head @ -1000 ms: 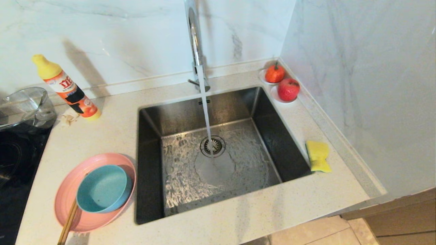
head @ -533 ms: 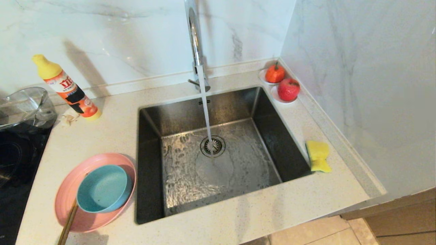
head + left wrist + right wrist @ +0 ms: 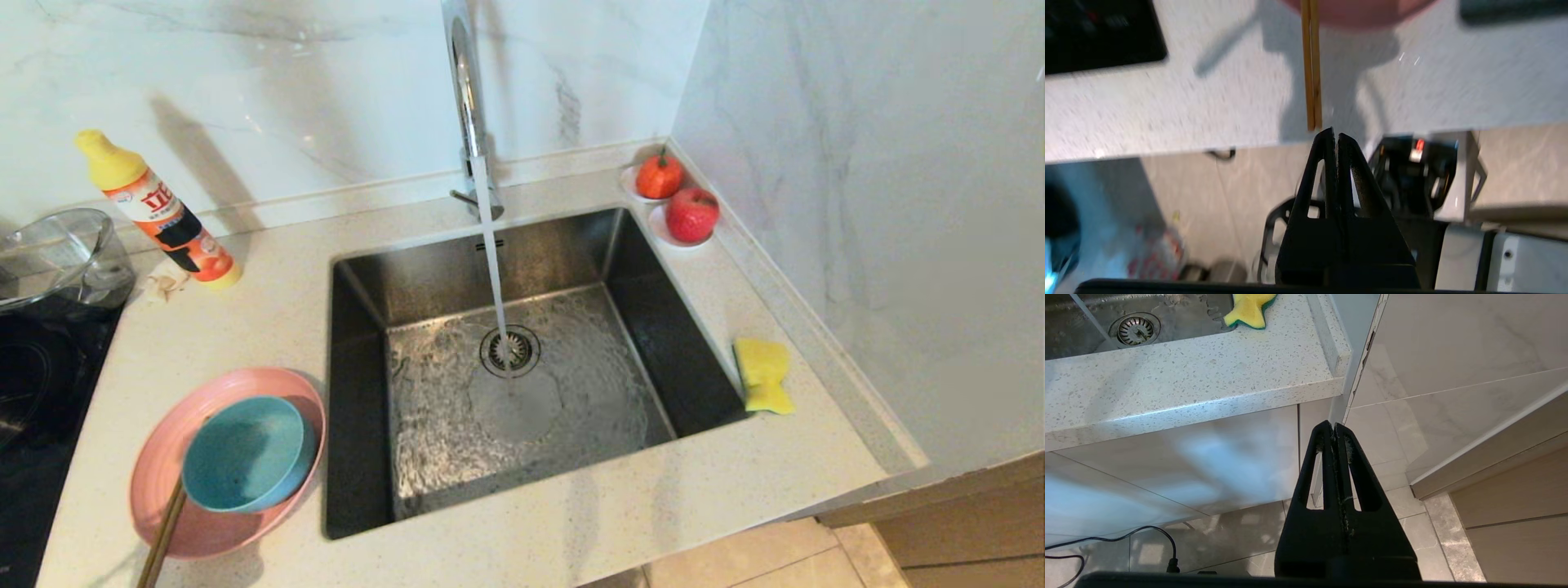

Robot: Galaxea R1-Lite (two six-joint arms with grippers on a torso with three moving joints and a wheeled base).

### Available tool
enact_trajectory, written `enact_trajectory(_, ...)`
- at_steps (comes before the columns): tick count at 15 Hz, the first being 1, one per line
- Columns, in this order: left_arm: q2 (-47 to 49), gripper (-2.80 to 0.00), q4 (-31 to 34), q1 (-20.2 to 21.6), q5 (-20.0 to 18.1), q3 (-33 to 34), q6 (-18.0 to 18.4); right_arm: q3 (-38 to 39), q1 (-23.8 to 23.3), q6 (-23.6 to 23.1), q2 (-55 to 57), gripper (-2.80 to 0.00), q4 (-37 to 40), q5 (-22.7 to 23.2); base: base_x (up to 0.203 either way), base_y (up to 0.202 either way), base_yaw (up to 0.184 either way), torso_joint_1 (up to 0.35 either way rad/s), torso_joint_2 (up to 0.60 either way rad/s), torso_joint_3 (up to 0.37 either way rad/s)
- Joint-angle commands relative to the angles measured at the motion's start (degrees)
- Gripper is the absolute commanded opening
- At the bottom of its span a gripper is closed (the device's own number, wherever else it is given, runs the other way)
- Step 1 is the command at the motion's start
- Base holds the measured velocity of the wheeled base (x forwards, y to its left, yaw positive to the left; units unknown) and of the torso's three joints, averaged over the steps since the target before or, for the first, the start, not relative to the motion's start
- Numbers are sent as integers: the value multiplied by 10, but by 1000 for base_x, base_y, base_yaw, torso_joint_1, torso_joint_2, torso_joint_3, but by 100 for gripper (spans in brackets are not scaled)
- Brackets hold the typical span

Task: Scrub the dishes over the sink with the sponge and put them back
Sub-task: Rinse the chopsticks

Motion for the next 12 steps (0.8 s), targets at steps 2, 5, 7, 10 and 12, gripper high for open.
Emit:
enact_trajectory(2,80,-280,2,12,1,24,1,0,0,0,0,-280,0,0,0,0,0,0,0,0)
enact_trajectory(5,116,-280,0,23,1,27,1,0,0,0,0,-280,0,0,0,0,0,0,0,0)
enact_trajectory(7,141,-280,0,28,4,29,1,0,0,0,0,-280,0,0,0,0,0,0,0,0)
enact_trajectory(10,165,0,-1,54,5,23,-2,0,0,0,0,-280,0,0,0,0,0,0,0,0)
enact_trajectory(12,179,0,-1,60,5,23,-7,0,0,0,0,-280,0,0,0,0,0,0,0,0)
